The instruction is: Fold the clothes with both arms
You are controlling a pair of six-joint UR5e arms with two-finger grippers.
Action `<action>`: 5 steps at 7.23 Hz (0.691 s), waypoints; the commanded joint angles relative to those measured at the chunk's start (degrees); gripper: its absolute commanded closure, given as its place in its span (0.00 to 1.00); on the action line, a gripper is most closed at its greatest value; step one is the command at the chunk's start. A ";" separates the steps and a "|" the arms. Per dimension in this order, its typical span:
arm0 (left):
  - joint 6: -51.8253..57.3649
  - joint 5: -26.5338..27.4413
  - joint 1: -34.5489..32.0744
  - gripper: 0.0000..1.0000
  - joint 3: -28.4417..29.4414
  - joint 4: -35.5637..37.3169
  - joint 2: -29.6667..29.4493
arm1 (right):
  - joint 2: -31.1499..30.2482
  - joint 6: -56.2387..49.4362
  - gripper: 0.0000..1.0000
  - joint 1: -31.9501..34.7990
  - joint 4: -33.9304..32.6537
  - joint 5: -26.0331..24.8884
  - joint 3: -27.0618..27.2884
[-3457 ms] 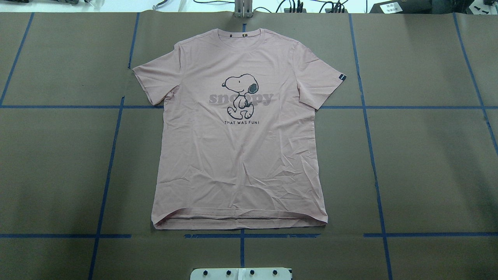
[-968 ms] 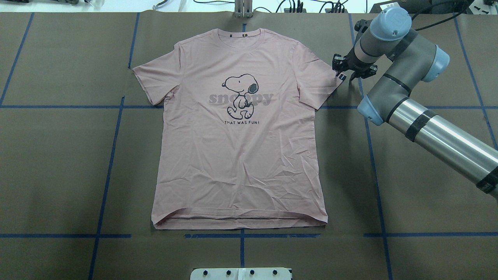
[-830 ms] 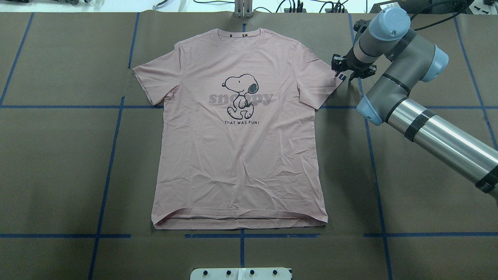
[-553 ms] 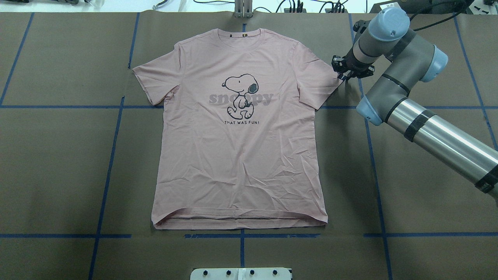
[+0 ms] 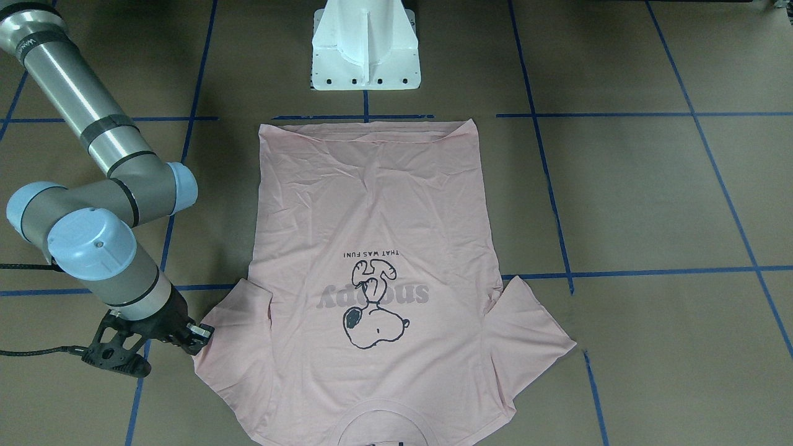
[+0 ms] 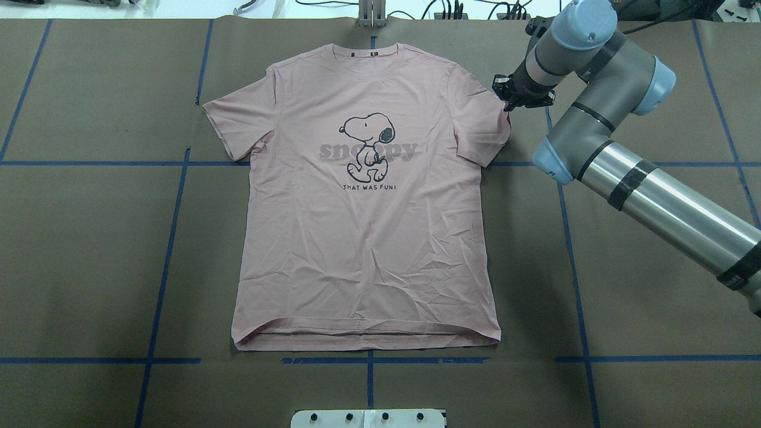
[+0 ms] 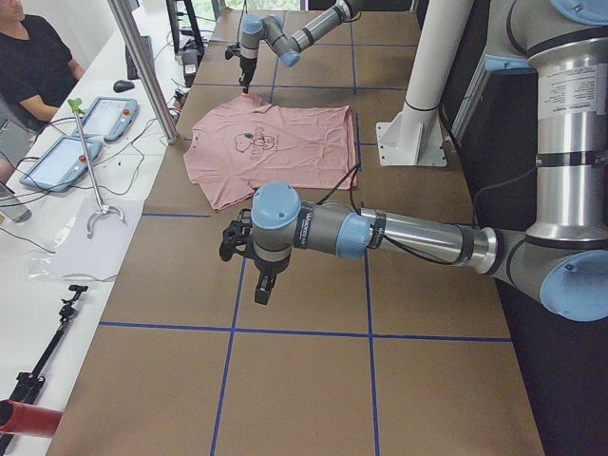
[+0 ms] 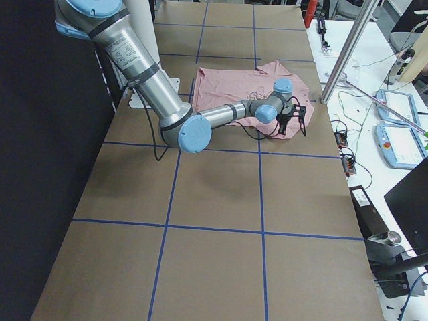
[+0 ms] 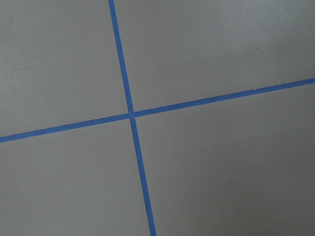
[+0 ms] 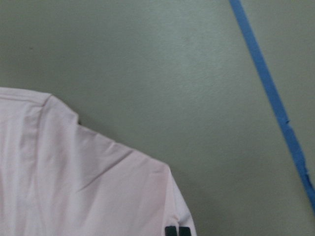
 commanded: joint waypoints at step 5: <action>0.00 0.00 -0.02 0.00 -0.45 0.00 -0.09 | 15.86 9.46 1.00 -5.28 -2.80 -7.59 -12.56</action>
